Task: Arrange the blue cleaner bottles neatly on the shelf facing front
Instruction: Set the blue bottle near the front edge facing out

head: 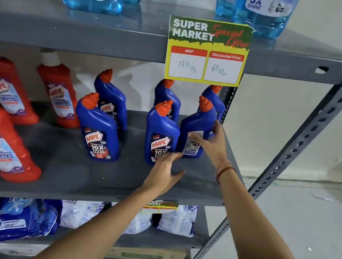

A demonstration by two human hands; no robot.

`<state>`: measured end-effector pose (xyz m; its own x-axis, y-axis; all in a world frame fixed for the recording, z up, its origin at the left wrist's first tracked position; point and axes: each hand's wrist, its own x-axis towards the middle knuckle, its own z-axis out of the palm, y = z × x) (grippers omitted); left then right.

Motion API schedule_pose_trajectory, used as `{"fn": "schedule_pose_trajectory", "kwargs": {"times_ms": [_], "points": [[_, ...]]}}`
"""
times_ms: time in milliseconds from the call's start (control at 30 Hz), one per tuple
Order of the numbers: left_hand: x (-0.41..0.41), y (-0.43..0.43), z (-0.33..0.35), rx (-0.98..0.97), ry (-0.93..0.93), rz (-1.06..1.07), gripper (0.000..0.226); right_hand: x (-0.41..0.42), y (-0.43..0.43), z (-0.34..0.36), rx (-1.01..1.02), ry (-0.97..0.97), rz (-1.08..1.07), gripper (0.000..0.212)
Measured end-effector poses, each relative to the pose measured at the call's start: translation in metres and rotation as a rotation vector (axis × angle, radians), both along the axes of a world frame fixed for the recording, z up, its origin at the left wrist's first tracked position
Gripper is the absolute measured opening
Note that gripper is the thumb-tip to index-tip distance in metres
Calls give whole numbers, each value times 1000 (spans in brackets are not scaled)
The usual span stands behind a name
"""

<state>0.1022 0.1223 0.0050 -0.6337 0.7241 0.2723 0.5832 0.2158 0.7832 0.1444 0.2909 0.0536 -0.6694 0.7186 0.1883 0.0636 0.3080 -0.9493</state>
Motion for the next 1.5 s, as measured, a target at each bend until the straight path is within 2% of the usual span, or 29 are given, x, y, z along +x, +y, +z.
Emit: {"fn": "schedule_pose_trajectory", "kwargs": {"times_ms": [67,133,233,400,500,567,633,700,733,800,867,900,967,1067,1267,1367,1433,1500], "points": [[7,18,4,-31,-42,28,55,-4,4,0,-5,-76,57,59],[12,33,7,-48,-98,79,62,-6,2,1,21,-79,10,53],[16,49,8,-35,-154,140,72,-1,-12,2,67,13,-119,53],[29,64,7,28,-213,175,102,16,-37,14,146,132,-362,51],[34,76,14,101,-248,177,87,27,-43,23,165,100,-408,53],[32,82,20,143,-291,82,78,35,-40,27,178,98,-373,56],[22,81,22,146,-349,-40,74,43,-30,30,160,120,-256,68],[12,78,24,73,-453,-166,60,49,-17,32,41,112,-82,91],[7,77,24,32,-491,-215,55,51,-11,31,-40,114,-27,94],[4,79,23,-13,-493,-226,57,52,-4,24,-94,145,-58,84],[5,82,24,-6,-522,-172,56,49,-3,18,-23,145,-178,76],[7,84,22,6,-560,-154,49,47,-5,15,30,128,-231,76],[9,87,17,-25,-494,-114,35,41,-8,8,126,95,-308,80],[9,88,11,-70,-321,-25,44,34,-8,-1,196,46,-384,88],[7,96,1,-169,-235,42,34,31,9,-16,91,22,-309,102],[4,94,0,-177,-251,91,44,45,16,-35,-92,97,-210,93],[1,92,-1,-179,-284,64,45,55,16,-49,-200,57,-157,77],[0,90,-3,-207,-295,39,46,62,17,-59,-204,-4,-102,60]]}}
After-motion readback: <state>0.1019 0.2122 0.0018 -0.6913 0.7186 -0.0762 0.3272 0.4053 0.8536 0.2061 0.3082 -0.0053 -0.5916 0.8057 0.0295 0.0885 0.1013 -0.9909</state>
